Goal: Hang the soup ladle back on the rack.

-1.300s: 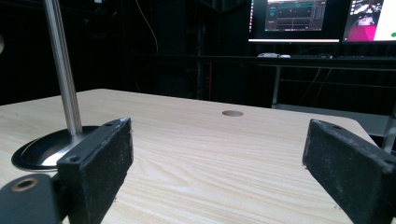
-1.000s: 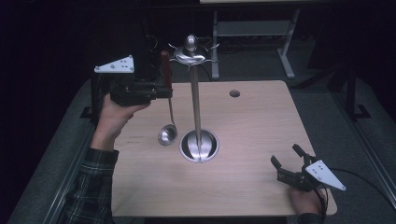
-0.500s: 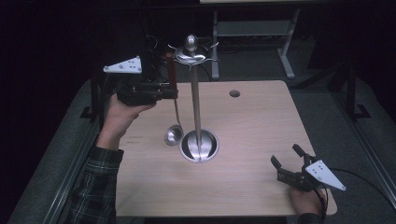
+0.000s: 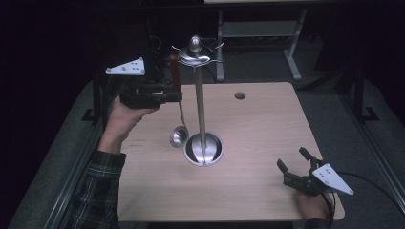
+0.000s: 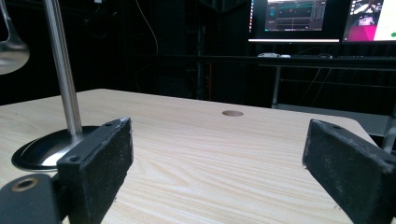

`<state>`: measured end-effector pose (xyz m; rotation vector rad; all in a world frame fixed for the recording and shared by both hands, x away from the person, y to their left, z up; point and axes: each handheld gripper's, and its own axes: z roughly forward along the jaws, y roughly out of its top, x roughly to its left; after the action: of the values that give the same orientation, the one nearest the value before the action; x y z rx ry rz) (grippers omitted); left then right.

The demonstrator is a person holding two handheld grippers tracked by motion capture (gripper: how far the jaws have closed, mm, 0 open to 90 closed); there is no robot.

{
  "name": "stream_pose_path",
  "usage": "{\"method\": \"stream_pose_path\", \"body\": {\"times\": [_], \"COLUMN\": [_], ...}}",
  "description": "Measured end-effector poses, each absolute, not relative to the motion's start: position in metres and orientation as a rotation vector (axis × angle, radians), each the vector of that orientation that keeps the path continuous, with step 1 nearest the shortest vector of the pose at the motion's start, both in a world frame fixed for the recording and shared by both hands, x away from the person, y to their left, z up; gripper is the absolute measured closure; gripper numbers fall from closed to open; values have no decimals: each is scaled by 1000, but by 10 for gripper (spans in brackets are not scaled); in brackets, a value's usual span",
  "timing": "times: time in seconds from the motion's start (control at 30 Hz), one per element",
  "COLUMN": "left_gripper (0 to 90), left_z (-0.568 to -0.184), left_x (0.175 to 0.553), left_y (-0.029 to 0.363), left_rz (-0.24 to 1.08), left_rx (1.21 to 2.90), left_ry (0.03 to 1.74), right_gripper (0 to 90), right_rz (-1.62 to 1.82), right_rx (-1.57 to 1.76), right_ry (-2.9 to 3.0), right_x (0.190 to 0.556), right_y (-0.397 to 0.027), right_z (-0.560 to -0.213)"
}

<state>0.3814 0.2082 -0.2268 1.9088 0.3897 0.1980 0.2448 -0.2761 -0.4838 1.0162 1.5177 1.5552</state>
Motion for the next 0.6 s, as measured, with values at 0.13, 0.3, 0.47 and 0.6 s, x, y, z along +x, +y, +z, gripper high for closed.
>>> {"method": "stream_pose_path", "body": {"times": [0.13,0.3,0.47,0.6], "left_gripper": [595,551,527,506], "left_z": [-227,-228,-230,-231], "left_x": [381,380,378,375], "left_y": [209,212,216,218], "left_rz": [206,211,217,223], "left_rx": [1924,1943,1959,1969], "left_ry": [400,410,416,425], "right_gripper": [80,80,80,79], "right_rz": [1555,1556,1555,1556], "right_rx": [1016,1017,1017,1017], "right_ry": [1518,1518,1518,1518], "right_x": [245,245,245,245], "right_y": [-276,-276,-276,-276], "right_z": [-484,-484,-484,-484]}}
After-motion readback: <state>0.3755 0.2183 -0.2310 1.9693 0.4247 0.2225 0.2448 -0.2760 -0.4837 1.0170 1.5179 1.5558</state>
